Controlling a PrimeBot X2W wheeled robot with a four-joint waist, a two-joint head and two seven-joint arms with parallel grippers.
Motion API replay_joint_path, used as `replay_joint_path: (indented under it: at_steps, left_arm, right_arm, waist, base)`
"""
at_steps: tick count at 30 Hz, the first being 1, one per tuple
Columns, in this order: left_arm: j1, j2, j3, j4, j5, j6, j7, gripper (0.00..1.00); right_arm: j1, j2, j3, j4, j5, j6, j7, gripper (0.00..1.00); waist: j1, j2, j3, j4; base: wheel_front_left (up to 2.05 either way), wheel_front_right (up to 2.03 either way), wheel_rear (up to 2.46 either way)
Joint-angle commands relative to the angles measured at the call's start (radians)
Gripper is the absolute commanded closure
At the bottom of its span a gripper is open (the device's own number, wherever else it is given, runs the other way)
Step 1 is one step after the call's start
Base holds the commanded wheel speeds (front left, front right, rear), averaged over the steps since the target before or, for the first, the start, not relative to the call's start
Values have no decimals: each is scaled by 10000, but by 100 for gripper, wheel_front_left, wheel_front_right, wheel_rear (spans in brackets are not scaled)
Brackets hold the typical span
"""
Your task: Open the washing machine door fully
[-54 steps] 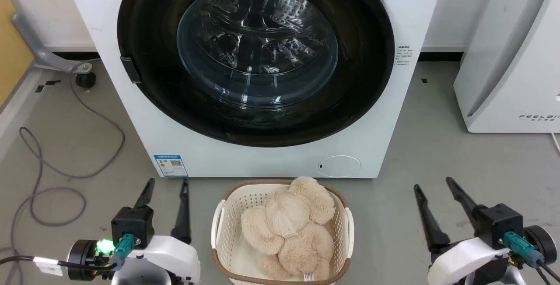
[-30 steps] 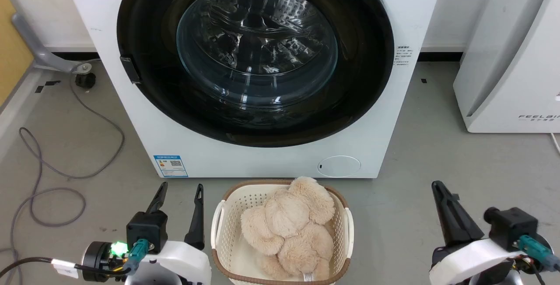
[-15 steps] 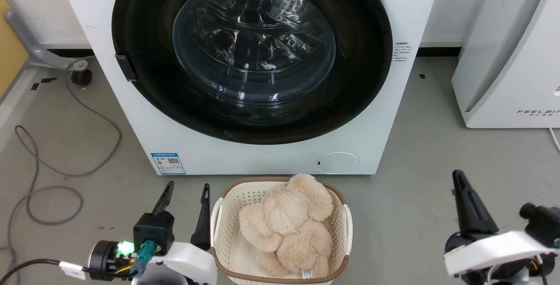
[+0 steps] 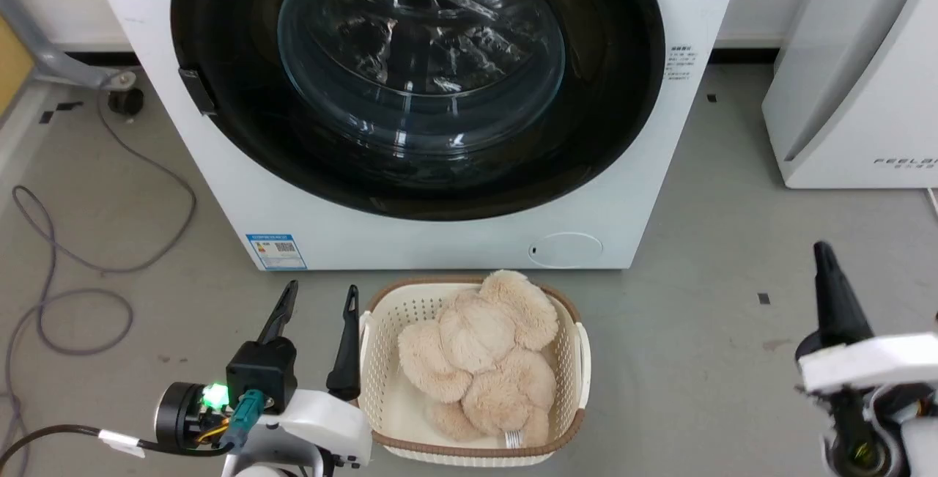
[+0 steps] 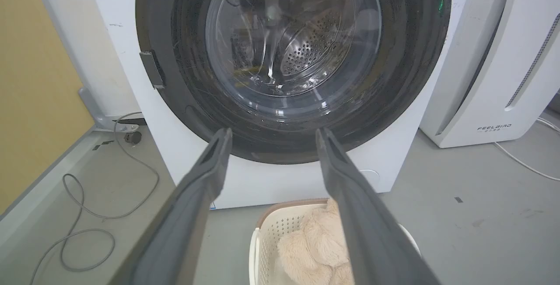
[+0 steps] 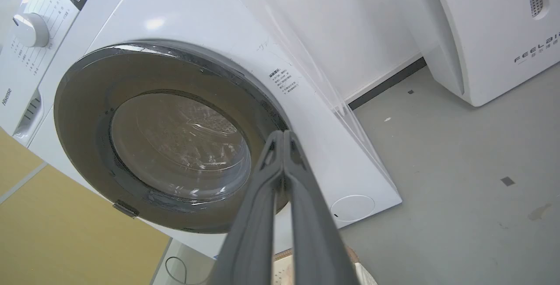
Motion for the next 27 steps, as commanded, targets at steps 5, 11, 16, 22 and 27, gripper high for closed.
replay_joint_path:
  at_steps: [5, 11, 16, 22, 27]
  left_arm:
    - [-345, 15, -140, 62, -33, 72, -189, 0]
    - [-652, 13, -307, 81, -61, 102, -356, 0]
    - [-812, 13, -379, 83, -74, 127, -440, 0]
    - [-1010, 12, -512, 129, -110, 166, -565, 0]
    - [-1168, 11, -647, 153, -156, 238, -690, 0]
  right_arm:
    - [-1083, -541, -58, 918, 1176, -2, 180, 100]
    - [-2558, -1316, 127, 2007, 2329, -2, 609, 100]
    - [-3380, -1689, 307, 2467, 2857, -3, 915, 100]
    - [-4600, -2173, 732, 3228, 3540, -3, 1481, 100]
    - [-5704, -2476, 1136, 3808, 4251, -4, 2052, 100]
  waist:
    - [0, 0, 313, -34]
    - [0, 0, 732, -19]
    - [0, 0, 950, -5]
    - [0, 0, 1212, 44]
    - [0, 0, 1486, 66]
  base:
    - [0, 0, 0]
    - [0, 0, 0]
    - [0, 0, 0]
    - [0, 0, 0]
    - [0, 0, 0]
